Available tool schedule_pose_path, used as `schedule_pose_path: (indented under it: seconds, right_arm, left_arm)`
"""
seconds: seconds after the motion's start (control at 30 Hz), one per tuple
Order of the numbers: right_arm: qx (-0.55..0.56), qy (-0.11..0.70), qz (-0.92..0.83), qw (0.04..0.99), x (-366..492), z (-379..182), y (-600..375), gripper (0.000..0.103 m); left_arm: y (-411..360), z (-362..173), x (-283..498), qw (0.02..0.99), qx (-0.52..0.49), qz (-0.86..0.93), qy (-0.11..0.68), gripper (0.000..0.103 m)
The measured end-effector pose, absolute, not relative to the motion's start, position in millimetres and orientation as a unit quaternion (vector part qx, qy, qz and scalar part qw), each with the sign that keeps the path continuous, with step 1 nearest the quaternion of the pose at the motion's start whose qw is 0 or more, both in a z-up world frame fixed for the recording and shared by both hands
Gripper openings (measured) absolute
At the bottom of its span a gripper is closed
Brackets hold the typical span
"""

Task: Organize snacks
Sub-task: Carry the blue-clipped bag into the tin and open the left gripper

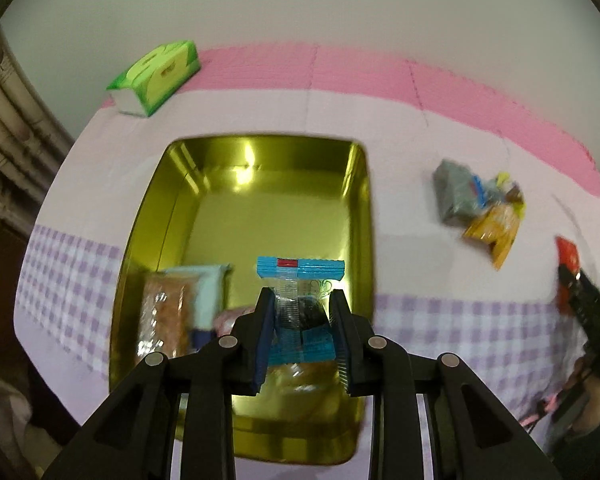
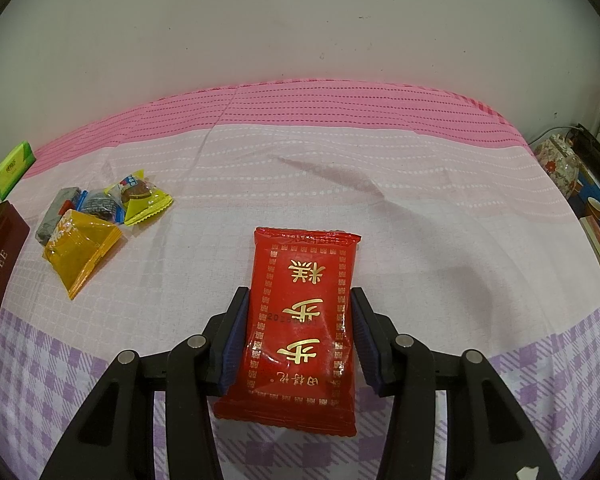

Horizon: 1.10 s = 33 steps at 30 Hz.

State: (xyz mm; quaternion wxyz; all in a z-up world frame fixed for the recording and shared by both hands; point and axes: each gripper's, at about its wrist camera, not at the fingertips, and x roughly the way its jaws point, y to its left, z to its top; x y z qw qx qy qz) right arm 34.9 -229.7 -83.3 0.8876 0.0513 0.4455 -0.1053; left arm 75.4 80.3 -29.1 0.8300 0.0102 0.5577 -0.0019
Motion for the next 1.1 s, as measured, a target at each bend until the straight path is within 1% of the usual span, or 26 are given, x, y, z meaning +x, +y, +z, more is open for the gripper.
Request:
schedule_pose_path:
  seconds: [0.43,1.1]
  right_arm:
    - [0.051,0.445,-0.106,0.888,35,-84,-230,0.046]
    - [0.051,0.445,-0.107,0.887,35,-84,-230,0.046]
  left_arm:
    - [79,-55,41,0.810,0.034,-0.016,0.585,0.028]
    - [69,-66,41,0.804,0.054,-0.026,0.591,0.029]
